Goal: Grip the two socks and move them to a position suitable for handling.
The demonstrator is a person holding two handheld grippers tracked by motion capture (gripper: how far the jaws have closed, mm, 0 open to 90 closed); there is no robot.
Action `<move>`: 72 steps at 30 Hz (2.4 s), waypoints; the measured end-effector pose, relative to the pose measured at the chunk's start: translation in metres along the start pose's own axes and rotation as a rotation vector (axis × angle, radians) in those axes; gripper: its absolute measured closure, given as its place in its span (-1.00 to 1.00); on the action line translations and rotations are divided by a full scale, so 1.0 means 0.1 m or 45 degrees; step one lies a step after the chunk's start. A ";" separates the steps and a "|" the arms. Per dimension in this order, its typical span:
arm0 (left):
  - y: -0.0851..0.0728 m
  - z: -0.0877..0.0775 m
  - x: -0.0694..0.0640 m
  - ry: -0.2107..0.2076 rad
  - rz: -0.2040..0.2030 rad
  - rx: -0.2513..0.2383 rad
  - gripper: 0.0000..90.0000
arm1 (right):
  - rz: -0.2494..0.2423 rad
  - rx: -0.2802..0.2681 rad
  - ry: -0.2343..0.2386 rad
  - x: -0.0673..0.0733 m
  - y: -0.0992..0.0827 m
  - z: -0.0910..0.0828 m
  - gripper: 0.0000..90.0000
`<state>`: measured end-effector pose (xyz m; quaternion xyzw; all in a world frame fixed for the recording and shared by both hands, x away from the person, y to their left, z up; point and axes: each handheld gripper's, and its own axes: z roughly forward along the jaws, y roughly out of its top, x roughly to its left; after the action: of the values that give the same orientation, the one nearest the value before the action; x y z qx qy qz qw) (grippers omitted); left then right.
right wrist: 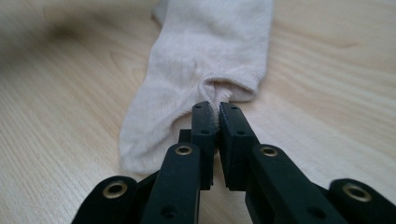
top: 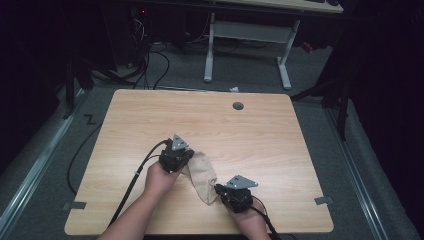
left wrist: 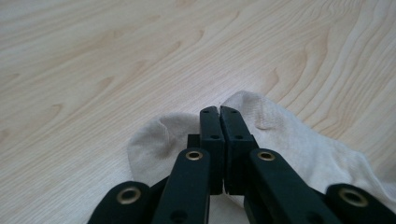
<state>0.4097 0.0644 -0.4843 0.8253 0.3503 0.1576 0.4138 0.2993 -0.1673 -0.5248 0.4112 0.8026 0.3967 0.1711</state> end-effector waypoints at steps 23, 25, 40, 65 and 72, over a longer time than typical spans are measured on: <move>-0.81 -0.63 -0.32 -0.049 -0.032 -0.013 0.97 | 0.018 -0.074 -0.016 -0.13 -0.04 -0.19 0.90; -0.90 -0.64 -0.38 -0.058 -0.025 0.009 0.97 | 0.009 -0.051 -0.012 -0.13 -0.06 -0.17 0.90; -0.99 -0.71 -0.47 -0.048 0.022 0.029 0.50 | -0.001 0.004 -0.004 -0.15 -0.09 -0.10 0.65; -1.04 -0.58 -0.33 -0.077 -0.001 0.107 0.95 | -0.018 0.082 -0.009 -0.10 -0.21 -0.18 0.97; -1.02 -0.60 -0.40 -0.110 -0.044 0.076 0.71 | -0.013 0.078 0.008 -0.11 -0.22 -0.18 0.93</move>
<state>0.3029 0.1131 -0.5277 0.8372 0.3508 0.1042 0.4064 0.2836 -0.1922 -0.5308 0.4110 0.8171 0.3722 0.1579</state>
